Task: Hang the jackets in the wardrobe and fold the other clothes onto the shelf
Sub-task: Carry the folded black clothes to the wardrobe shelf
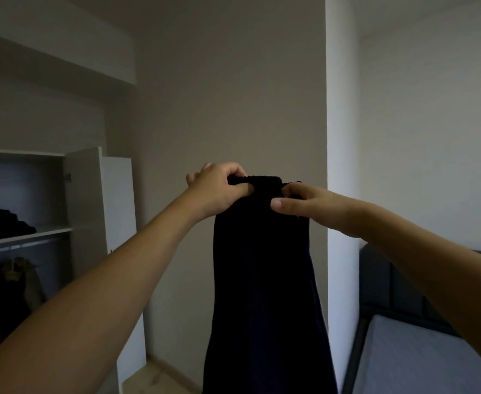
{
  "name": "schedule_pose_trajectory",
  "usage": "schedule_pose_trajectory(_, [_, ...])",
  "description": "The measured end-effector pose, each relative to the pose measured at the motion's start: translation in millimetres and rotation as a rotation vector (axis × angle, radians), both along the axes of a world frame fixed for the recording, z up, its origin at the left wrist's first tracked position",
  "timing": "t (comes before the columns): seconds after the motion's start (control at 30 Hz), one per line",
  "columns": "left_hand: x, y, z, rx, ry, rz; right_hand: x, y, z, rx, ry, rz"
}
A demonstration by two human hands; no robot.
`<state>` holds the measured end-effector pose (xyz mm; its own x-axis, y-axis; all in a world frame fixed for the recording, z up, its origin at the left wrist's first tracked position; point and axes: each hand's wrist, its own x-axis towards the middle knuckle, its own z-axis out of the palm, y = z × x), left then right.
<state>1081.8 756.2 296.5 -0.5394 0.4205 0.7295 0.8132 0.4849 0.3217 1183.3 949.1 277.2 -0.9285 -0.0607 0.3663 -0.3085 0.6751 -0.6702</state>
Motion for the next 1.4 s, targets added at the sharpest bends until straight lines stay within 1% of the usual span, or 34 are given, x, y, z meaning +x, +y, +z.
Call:
schedule_pose_trajectory(0.07, [1, 3, 1, 0.015, -0.005, -0.048, 0, -2, -1, -0.020, 0.018, -0.028])
schedule_pose_trajectory(0.17, [4, 6, -1, 0.024, -0.098, -0.213, -2, 0, -3, -0.073, 0.091, -0.052])
schedule_pose_trajectory(0.23, [3, 7, -4, 0.012, -0.135, -0.289, -4, 5, -5, -0.070, 0.130, -0.077])
schedule_pose_trajectory(0.27, [-1, 8, -6, -0.009, -0.137, -0.306, -4, 8, -5, -0.100, 0.144, -0.085])
schedule_pose_trajectory(0.3, [-6, 9, -8, -0.053, -0.114, -0.284, -4, 10, -5, -0.152, 0.150, -0.085])
schedule_pose_trajectory(0.37, [-15, 11, -13, -0.184, -0.073, -0.156, -3, 16, -5, -0.262, 0.154, -0.067])
schedule_pose_trajectory(0.43, [-19, 17, -21, -0.256, -0.117, -0.065, -2, 19, -7, -0.307, 0.162, -0.035])
schedule_pose_trajectory(0.47, [-21, 21, -24, -0.272, -0.078, -0.035, -2, 20, -8, -0.312, 0.168, -0.022])
schedule_pose_trajectory(0.57, [-21, 36, -28, -0.310, 0.273, 0.012, 0, 21, -10, -0.305, 0.188, -0.018])
schedule_pose_trajectory(0.63, [-19, 43, -27, -0.302, 0.428, 0.011, 4, 22, -9, -0.216, 0.229, -0.058])
schedule_pose_trajectory(0.73, [-22, 48, -27, -0.261, 0.521, -0.026, 9, 29, -7, -0.013, 0.336, -0.177])
schedule_pose_trajectory(0.8, [-24, 50, -29, -0.259, 0.510, -0.108, 13, 35, -8, 0.000, 0.366, -0.200])
schedule_pose_trajectory(0.83, [-25, 51, -32, -0.240, 0.486, -0.162, 15, 37, -9, -0.016, 0.354, -0.195])
schedule_pose_trajectory(0.87, [-26, 52, -35, -0.174, 0.433, -0.222, 15, 37, -11, -0.016, 0.344, -0.211])
schedule_pose_trajectory(0.9, [-25, 54, -40, -0.057, 0.336, -0.291, 15, 36, -13, -0.003, 0.355, -0.246])
schedule_pose_trajectory(0.93, [-22, 57, -46, 0.091, 0.182, -0.364, 12, 34, -16, 0.016, 0.385, -0.284])
schedule_pose_trajectory(0.97, [-20, 60, -54, 0.242, -0.011, -0.434, 9, 32, -19, 0.025, 0.421, -0.313])
schedule_pose_trajectory(1.0, [-18, 61, -63, 0.362, -0.220, -0.488, 6, 28, -23, 0.013, 0.453, -0.325])
schedule_pose_trajectory(1.03, [-19, 61, -72, 0.438, -0.430, -0.527, 3, 24, -26, -0.011, 0.473, -0.328])
schedule_pose_trajectory(1.07, [-22, 60, -83, 0.464, -0.626, -0.574, 1, 19, -31, -0.036, 0.482, -0.327])
schedule_pose_trajectory(1.1, [-28, 58, -96, 0.436, -0.774, -0.631, -1, 14, -35, -0.066, 0.486, -0.326])
schedule_pose_trajectory(1.13, [-34, 56, -109, 0.393, -0.847, -0.675, -3, 9, -40, -0.103, 0.484, -0.322])
schedule_pose_trajectory(1.17, [-38, 53, -120, 0.382, -0.864, -0.683, -4, 4, -45, -0.153, 0.467, -0.303])
schedule_pose_trajectory(1.23, [-46, 45, -134, 0.481, -0.852, -0.637, -6, -5, -54, -0.345, 0.345, -0.227])
schedule_pose_trajectory(1.27, [-50, 41, -137, 0.525, -0.838, -0.596, -6, -9, -58, -0.486, 0.211, -0.178])
schedule_pose_trajectory(1.3, [-54, 37, -139, 0.545, -0.821, -0.555, -7, -13, -60, -0.609, 0.027, -0.127])
schedule_pose_trajectory(1.33, [-58, 34, -141, 0.547, -0.808, -0.524, -7, -16, -64, -0.683, -0.148, -0.079])
schedule_pose_trajectory(1.37, [-61, 32, -142, 0.538, -0.797, -0.508, -8, -18, -67, -0.711, -0.265, -0.041])
schedule_pose_trajectory(1.4, [-63, 31, -143, 0.520, -0.774, -0.489, -11, -19, -72, -0.726, -0.316, -0.028])
